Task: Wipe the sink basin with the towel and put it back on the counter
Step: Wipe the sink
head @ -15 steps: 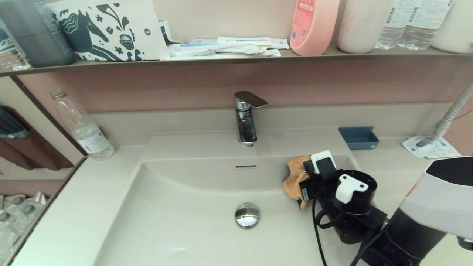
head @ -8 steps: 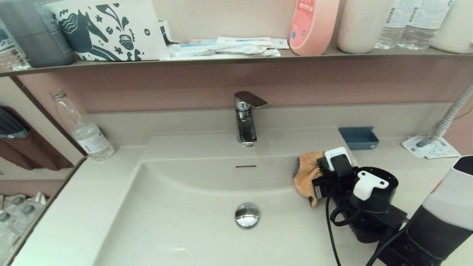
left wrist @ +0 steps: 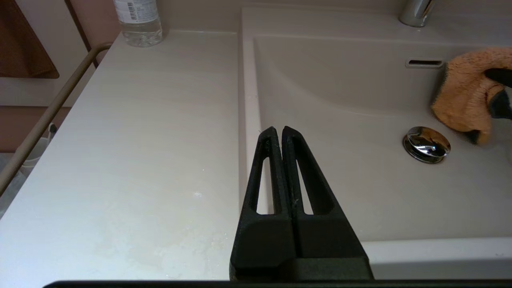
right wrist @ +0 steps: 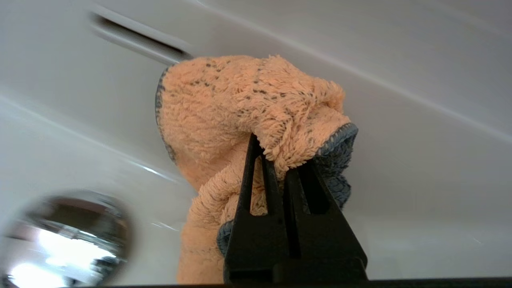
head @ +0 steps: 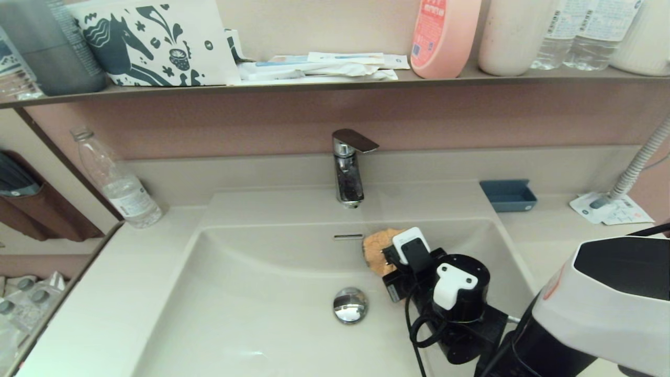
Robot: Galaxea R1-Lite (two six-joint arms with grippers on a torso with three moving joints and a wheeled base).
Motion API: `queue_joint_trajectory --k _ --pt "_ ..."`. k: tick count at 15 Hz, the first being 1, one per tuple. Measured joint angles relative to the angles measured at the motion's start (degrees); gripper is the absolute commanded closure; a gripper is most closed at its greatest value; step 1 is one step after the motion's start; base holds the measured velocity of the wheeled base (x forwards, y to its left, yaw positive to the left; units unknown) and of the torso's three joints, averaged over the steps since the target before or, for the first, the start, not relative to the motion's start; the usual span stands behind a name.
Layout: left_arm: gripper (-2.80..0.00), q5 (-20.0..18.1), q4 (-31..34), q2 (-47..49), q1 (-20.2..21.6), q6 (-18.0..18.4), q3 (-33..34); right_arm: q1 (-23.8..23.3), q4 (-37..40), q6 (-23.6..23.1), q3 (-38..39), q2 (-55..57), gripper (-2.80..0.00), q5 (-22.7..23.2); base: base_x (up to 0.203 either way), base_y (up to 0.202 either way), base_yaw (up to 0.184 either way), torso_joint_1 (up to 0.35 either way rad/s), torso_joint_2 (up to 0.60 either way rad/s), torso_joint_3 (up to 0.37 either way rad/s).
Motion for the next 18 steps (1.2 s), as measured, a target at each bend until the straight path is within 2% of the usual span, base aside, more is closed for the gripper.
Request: queue_joint_trajectory --k 4,8,13,18 --pt "0.00 -0.02 0.01 0.02 0.00 0.00 0.00 5.06 4.71 0.02 -5.91 1.73 0.00 -1.77 0.000 0.000 0.000 0.000 0.00 0.000" --pt "0.00 0.02 0.00 0.02 0.00 0.00 0.00 5.73 4.92 0.00 -6.46 1.88 0.00 -2.23 0.000 0.000 0.000 0.000 0.00 0.000" --pt "0.00 0.00 0.00 0.00 0.00 0.01 0.00 0.67 4.84 0.02 -2.86 -0.43 0.00 -2.16 0.000 0.000 0.000 0.000 0.00 0.000" --pt "0.00 0.02 0.00 0.00 0.00 -0.02 0.00 -7.42 4.67 -0.05 2.22 -3.47 0.00 -1.45 0.000 0.000 0.000 0.000 0.00 0.000"
